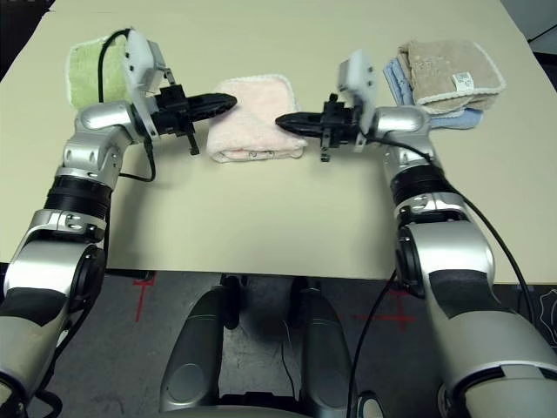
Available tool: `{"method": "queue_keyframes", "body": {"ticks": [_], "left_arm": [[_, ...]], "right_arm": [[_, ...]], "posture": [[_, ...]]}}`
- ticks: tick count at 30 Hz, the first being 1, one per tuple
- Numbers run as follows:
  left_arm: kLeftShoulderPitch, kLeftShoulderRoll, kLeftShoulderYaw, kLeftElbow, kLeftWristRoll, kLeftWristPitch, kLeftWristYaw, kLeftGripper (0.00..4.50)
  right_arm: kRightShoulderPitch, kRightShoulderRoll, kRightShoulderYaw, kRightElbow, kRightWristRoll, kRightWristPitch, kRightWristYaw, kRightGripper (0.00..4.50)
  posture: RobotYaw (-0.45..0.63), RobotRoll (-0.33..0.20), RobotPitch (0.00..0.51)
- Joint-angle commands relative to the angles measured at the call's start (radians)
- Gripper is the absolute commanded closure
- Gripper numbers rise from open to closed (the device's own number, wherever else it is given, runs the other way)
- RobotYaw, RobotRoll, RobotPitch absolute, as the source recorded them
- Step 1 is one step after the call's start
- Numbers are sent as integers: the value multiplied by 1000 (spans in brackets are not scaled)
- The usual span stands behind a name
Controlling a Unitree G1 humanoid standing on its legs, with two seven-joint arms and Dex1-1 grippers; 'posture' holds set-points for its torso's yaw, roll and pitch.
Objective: Fold the towel and set it aside.
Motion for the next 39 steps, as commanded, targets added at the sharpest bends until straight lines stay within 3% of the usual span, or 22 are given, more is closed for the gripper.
{"method": "queue_keyframes", "body": {"ticks": [1,10,18,24,28,39], "left_arm": [[9,7,-16,74,55,-27,8,4458],[32,12,-18,154,119,-75,24,4458],[-28,6,41,97,66,-59,7,4458],[-97,-34,85,110,50,-19,75,4458],[-124,-69,109,154,60,-11,214,4458],[-84,-88,81,236,110,-8,302,4458]], "right_arm": [[18,24,22,57,-51,7,-76,4500],[57,31,37,115,-109,51,-188,4500],[-16,45,-119,62,65,89,-64,4500],[-87,73,-159,74,64,139,-271,4500],[-103,103,-131,79,19,157,-397,4500],[-66,166,-37,103,-111,238,-618,4500]], "posture": [[70,0,291],[78,0,286],[73,0,278],[67,0,280],[66,0,283],[62,0,289]]}}
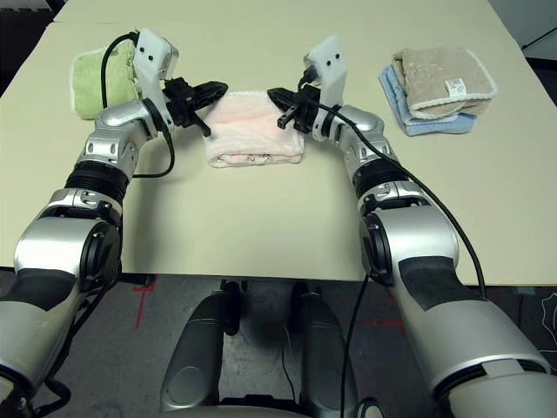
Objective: Fold the towel and set it aside.
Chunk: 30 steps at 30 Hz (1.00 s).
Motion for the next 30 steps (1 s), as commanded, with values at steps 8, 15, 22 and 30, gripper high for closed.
{"method": "queue_keyframes", "body": {"ticks": [8,15,22,30], "left_arm": [[69,-19,-45,61,76,-3,52,4458],[68,-7,-54,81,104,-21,78,4458],[24,7,9,24,30,-33,11,4458],[86,103,36,-315,-114,181,-257,4099]], "right_arm": [[65,41,42,34,-60,38,-71,4500],[68,28,35,33,-61,36,-70,4500],[39,31,-125,-11,125,-52,103,4500],[46,-112,-188,-85,244,36,432,4500]], "posture": [[64,0,293],[54,0,293],[58,0,288],[58,0,288]]}}
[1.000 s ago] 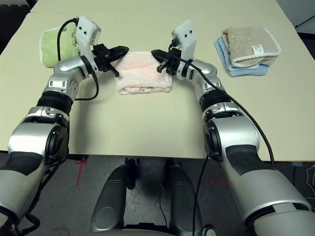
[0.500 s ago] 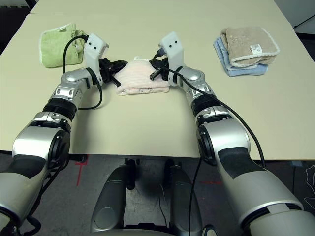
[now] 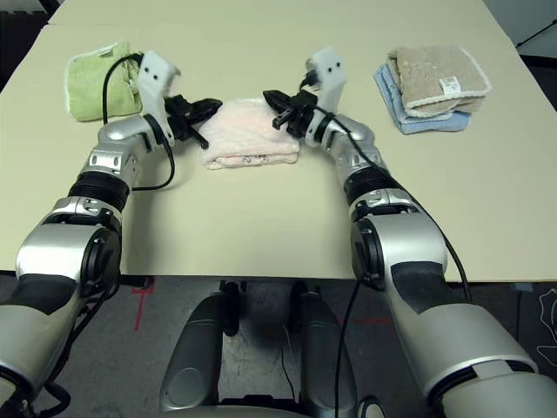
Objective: Fold the towel and set it aside.
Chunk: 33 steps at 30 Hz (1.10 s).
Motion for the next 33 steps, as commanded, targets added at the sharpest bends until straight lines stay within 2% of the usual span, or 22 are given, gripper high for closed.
{"method": "queue_keyframes", "body": {"ticks": [1,3,6,9,11,12,19,22,23,26,28,30,33], "left_arm": [[62,55,-14,-162,-53,140,-115,3808],[97,88,-27,-246,-68,184,-159,3204],[170,138,-53,-370,-68,189,-218,2035],[235,167,-64,-439,-66,173,-235,909],[275,182,-70,-475,-71,163,-252,147],[293,190,-76,-488,-69,154,-263,0],[306,207,-87,-488,-66,198,-254,0],[282,212,-99,-428,-24,205,-197,0],[274,211,-95,-412,-28,249,-178,0],[210,205,-49,-330,-82,520,-105,0],[168,223,-45,-281,-118,703,-129,0],[139,231,-45,-252,-142,814,-151,0],[85,211,4,-190,-191,982,-102,0]], "right_arm": [[28,-77,-4,-59,44,59,185,4500],[52,-122,11,-90,45,62,267,4500],[119,-218,49,-148,27,42,416,4500],[170,-278,64,-186,31,45,487,3781],[203,-311,71,-200,26,18,521,3081],[219,-328,77,-201,21,1,538,2781],[254,-392,107,-178,-5,-70,578,139],[247,-383,96,-181,10,-63,558,34],[248,-379,97,-186,12,-62,557,34],[258,-369,100,-206,19,-57,557,34],[263,-365,102,-215,23,-55,556,34],[267,-365,102,-221,26,-54,557,34],[277,-370,105,-229,27,-53,560,34]], "posture": [[58,0,288],[77,0,288],[75,0,286],[65,0,287],[61,0,288],[57,0,288],[53,0,289],[51,0,285],[51,0,285],[48,0,283],[48,0,283],[48,0,283],[44,0,284]]}}
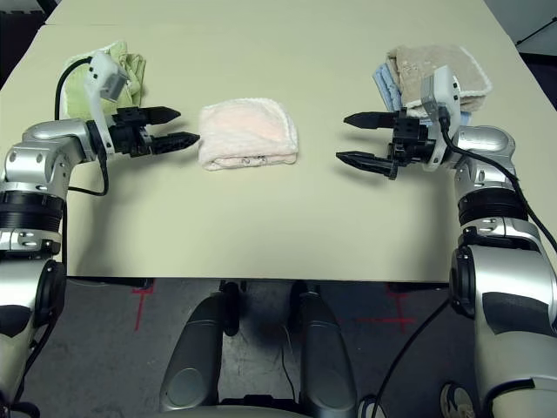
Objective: Fold the towel and set it aside.
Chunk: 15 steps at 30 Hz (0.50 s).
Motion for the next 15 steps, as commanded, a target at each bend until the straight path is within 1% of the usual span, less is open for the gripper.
{"method": "queue_keyframes", "body": {"ticks": [1,6,8,10,15], "left_arm": [[-51,-15,58,69,-70,215,37,0],[-113,-42,129,111,-159,432,63,0],[-128,-52,139,117,-181,482,70,0],[-124,-66,120,108,-178,483,79,0],[-103,-81,27,81,-160,463,59,0]], "right_arm": [[26,-11,1,-24,8,2,8,34],[38,-13,0,-43,12,9,4,34],[43,-11,1,-53,14,13,2,34],[45,-9,1,-60,15,15,0,34],[50,-5,2,-77,17,22,-6,34]], "posture": [[42,0,284],[41,0,284],[38,0,285],[38,0,285],[31,0,288]]}}
